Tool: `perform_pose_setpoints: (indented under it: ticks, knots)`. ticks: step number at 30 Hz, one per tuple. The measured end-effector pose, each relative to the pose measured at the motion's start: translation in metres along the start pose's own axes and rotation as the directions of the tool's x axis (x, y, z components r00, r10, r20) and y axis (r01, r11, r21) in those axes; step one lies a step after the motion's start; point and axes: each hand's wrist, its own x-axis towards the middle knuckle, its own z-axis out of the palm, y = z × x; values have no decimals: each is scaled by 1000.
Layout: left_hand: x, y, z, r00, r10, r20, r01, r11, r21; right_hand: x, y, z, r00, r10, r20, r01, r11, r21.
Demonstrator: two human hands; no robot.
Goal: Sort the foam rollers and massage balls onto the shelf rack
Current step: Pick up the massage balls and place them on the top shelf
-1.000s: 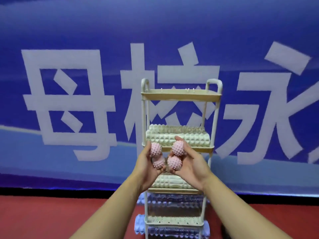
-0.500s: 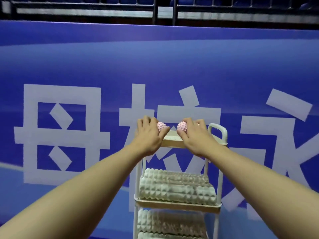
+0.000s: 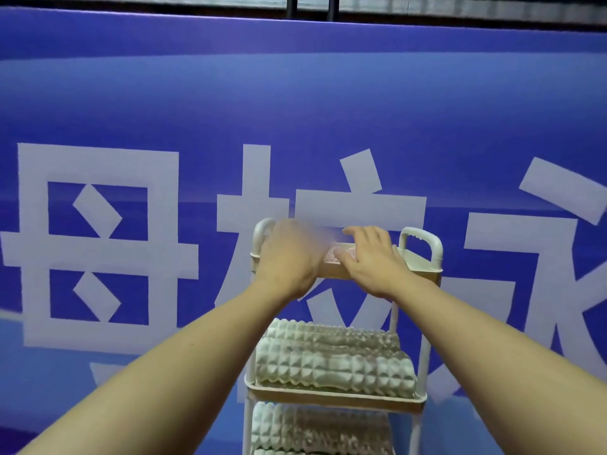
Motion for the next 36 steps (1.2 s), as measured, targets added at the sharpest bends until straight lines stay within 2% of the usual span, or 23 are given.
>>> perform_pose_setpoints:
  ticks: [5, 8, 12, 15, 19, 24, 30, 36]
  knots:
    - [-16, -8, -8, 997, -44, -55, 29, 968, -248, -14, 5, 1, 981, -75, -176, 93, 991, 97]
    - [-45, -4, -16, 994, -30, -106, -6, 947, -322, -44, 2, 10, 943, -118, -313, 182, 965, 187]
    - [-113, 1, -13, 992, -1, -124, -43, 936, -350, -109, -3, 39, 939, -114, -324, 202, 947, 250]
    - [-181, -2, 7, 997, -17, -69, -10, 932, -363, -169, -6, 68, 946, -106, -307, 196, 941, 278]
    - [-287, -8, 51, 993, -54, 108, 88, 933, -349, -260, -3, 131, 992, -32, -121, 68, 949, 308]
    - [-415, -10, 98, 906, -155, 393, 290, 905, -312, -378, -2, 213, 977, 102, 189, -154, 946, 286]
    - [-538, -24, 126, 741, -189, 645, 415, 884, -217, -493, 11, 275, 832, 220, 509, -351, 920, 176]
    - [-607, -34, 151, 573, -179, 800, 500, 849, -168, -570, 18, 313, 660, 302, 688, -455, 889, 46]
